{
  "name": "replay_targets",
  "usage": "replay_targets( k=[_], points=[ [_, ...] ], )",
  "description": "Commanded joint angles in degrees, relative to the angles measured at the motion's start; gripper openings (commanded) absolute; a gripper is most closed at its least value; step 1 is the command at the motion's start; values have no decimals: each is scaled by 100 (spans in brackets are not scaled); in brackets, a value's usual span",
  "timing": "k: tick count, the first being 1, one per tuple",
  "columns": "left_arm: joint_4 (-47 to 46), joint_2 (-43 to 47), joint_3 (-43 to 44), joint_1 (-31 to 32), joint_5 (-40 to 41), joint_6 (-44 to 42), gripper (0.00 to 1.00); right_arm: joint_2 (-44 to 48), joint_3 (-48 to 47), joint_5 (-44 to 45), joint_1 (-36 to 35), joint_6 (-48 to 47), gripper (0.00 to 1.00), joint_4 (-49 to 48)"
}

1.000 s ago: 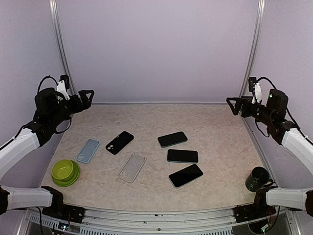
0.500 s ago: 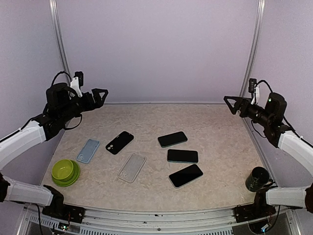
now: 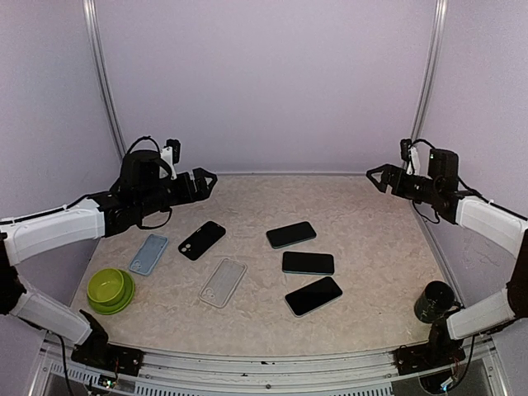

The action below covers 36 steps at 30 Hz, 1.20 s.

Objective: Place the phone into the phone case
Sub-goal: Move the phone to the center of the board.

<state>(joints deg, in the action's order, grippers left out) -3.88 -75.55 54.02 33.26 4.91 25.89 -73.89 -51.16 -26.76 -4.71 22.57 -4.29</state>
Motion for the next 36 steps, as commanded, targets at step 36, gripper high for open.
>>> replay_targets(
  k=[36],
  points=[
    [530, -3949, 2369, 946, -789, 1717, 99, -2658, -2122, 865, -1717, -2028, 100, 2251]
  ],
)
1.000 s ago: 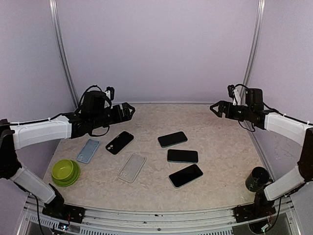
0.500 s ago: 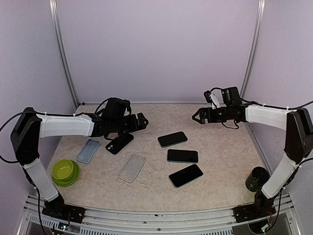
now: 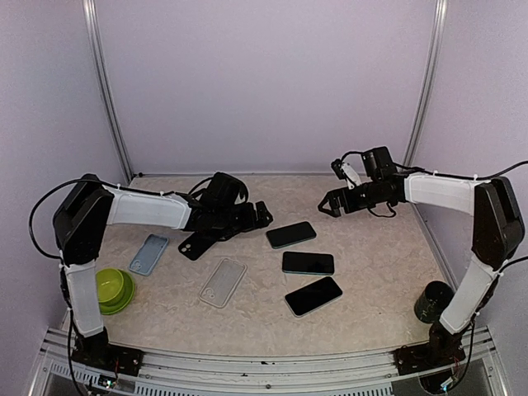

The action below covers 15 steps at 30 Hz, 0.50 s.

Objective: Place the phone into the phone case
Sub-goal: Move the phone to the center of the board.

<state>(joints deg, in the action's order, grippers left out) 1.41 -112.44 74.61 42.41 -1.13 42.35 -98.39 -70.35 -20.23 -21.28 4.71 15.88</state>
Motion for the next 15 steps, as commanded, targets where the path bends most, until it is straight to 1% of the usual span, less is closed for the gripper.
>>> replay_targets(
  k=[1, 7, 12, 15],
  points=[
    [-39, -359, 358, 35, -213, 64, 99, -250, -232, 225, -61, -242, 100, 249],
    [-97, -735, 621, 39, -357, 58, 99, -375, -352, 544, -69, -271, 100, 324],
    [-251, -1040, 828, 39, -549, 109, 99, -469, -741, 1027, -69, -632, 100, 704],
    [-270, -1165, 931, 39, -615, 137, 99, -547, -952, 1103, -74, -862, 100, 925]
  ],
)
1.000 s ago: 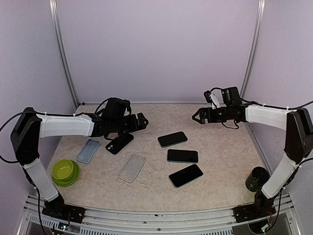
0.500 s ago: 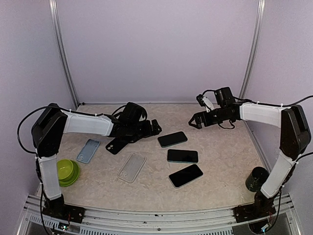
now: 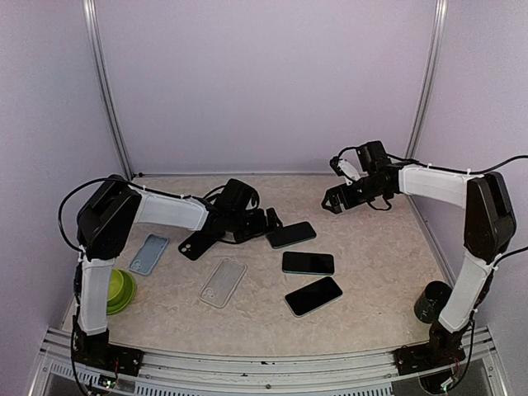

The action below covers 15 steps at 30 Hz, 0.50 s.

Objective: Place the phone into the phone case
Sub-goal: Move the phone to the center of the board.

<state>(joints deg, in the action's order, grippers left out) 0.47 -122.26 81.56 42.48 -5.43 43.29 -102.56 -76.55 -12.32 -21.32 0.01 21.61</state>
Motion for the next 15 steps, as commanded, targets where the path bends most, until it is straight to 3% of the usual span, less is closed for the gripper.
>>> replay_targets(
  k=[1, 15],
  points=[
    [-181, -211, 257, 39, -219, 54, 99, -130, -377, 297, -66, -476, 100, 396],
    [-249, -589, 599, 68, -527, 175, 99, 271, 165, -156, -75, -2703, 100, -211]
  ],
)
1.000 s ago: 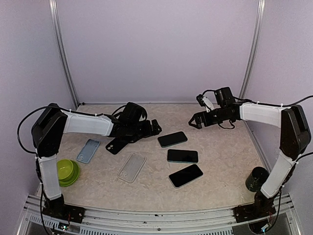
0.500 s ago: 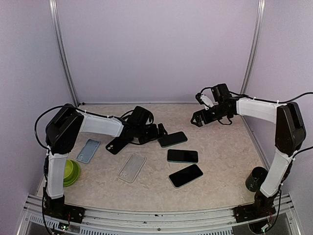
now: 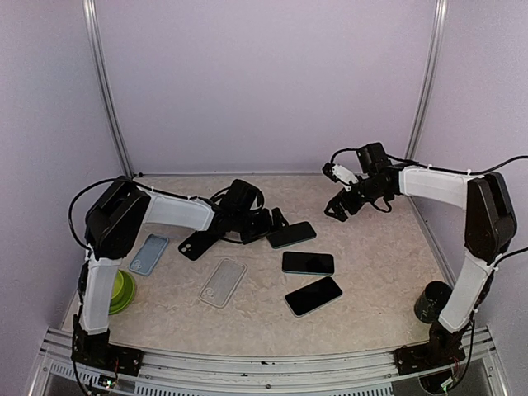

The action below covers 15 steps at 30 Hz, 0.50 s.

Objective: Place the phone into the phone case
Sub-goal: Move the phone to the center of the board.

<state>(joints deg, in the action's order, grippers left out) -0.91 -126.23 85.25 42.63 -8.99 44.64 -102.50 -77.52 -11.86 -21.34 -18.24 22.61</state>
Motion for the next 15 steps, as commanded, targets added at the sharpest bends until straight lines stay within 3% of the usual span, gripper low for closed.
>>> replay_targets(
  k=[1, 15],
  points=[
    [-118, -217, 262, 54, -191, 48, 99, 275, 295, -198, -72, -970, 100, -356],
    [-294, -674, 847, 63, -413, 155, 99, -351, 217, -1014, -89, -1934, 100, -12]
  ],
)
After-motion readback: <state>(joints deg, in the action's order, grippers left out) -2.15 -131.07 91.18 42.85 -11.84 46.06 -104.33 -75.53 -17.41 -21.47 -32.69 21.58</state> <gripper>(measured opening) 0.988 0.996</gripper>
